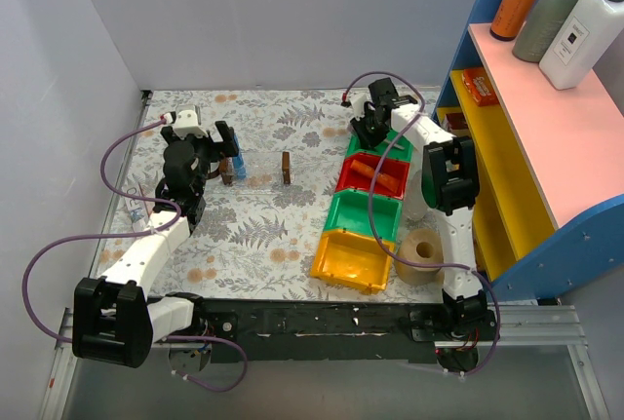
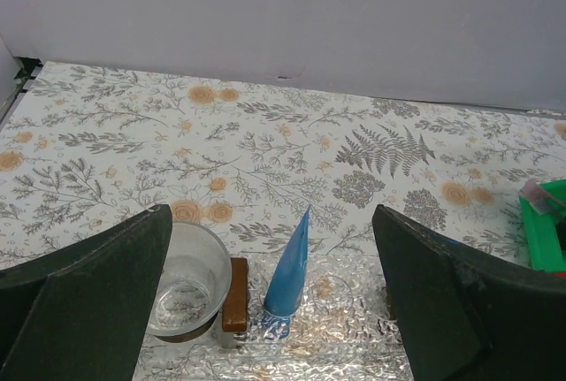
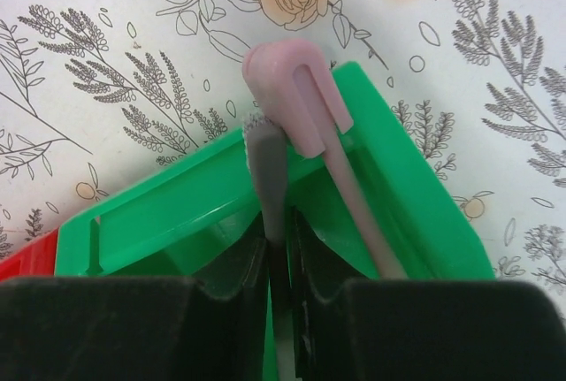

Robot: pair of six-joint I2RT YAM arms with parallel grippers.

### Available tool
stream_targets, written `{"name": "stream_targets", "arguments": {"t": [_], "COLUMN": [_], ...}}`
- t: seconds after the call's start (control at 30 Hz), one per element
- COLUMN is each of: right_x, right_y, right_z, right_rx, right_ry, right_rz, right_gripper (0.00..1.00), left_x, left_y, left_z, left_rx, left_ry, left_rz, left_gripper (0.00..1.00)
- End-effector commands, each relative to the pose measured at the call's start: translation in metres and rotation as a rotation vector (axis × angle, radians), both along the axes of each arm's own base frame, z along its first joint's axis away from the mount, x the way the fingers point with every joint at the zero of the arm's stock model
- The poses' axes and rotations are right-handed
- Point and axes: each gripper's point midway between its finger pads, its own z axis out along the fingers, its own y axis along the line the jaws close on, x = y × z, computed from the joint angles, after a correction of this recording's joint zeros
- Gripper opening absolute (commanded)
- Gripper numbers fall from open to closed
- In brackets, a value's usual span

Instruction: Prepare toiletry sets of a toothbrush and toothpaste on the tray

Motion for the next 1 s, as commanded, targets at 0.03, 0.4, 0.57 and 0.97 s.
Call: {"name": "stream_targets", "arguments": {"t": [0.03,0.4,0.57,0.97], "right_x": [0.005,0.008,0.011,0.019], "right_y": [-0.002,-0.005,-0.005,0.0], "right_z": [0.04,0.068,0.084,0.145], "right_rx": [0.02,0.022,0.034,0.079], "right_ry": [-0.097,-0.168,-0.215,-0.369], "right_rz": [0.008,-0.006,-0.013,-0.022], "right_gripper": [0.15,0.01,0.01,0.01], "left_x": [0.001,-0.001,-0.002,-0.006], "left_y": [-0.006,-0.01,-0.01,-0.01], "left_z": [0.017,0.017,0.02,0.028], "left_rx": [0.012,0.018,0.016,0.014], "left_ry": [-0.035,-0.038,-0.044,-0.062], "left_rz": [-0.021,-0.028,-0.028,-0.026], "left_gripper": [0.98,0.98,0.98,0.98]}}
